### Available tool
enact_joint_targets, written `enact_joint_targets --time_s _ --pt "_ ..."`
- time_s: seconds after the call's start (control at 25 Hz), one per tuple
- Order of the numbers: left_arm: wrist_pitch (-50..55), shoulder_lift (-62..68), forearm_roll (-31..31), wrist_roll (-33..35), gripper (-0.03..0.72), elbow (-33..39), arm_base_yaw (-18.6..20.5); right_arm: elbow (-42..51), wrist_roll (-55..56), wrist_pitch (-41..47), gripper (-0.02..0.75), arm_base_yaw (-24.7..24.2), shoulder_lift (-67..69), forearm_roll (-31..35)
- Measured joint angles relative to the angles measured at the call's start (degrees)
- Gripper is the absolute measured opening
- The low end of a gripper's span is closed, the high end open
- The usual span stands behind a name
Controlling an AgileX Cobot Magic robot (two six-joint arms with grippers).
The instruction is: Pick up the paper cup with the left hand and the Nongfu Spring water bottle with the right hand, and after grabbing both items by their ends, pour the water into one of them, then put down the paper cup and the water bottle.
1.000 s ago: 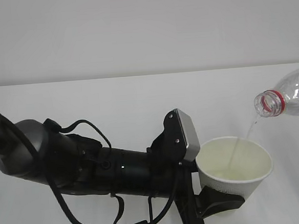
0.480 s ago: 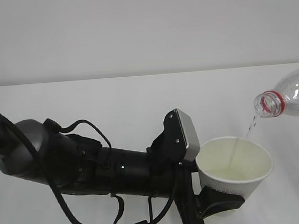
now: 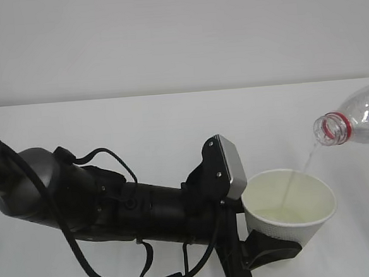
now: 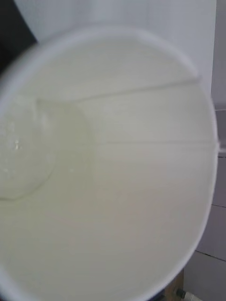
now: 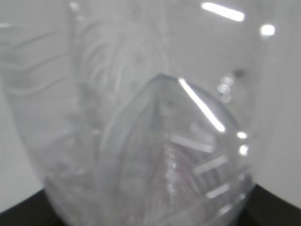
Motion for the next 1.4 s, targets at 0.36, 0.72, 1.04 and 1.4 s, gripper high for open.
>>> enact_joint_targets --time_s 0.36,0.72,1.04,1.4 --pt "0.0 0.0 0.0 0.0 0.505 0.0 0.0 0.0 -0.31 0.0 0.452 0.0 0.0 0.0" --pt "0.09 0.0 0.0 0.0 0.503 0.0 0.0 0.0 -0.44 0.0 0.452 0.0 0.0 0.0" --pt "0.09 0.0 -0.23 0.0 0.503 0.0 0.0 0.0 -0.67 0.0 0.452 0.0 0.0 0.0" --pt "0.09 0.0 -0.87 0.0 0.501 0.0 0.0 0.0 -0.8 -0.05 0.452 0.0 0.0 0.0"
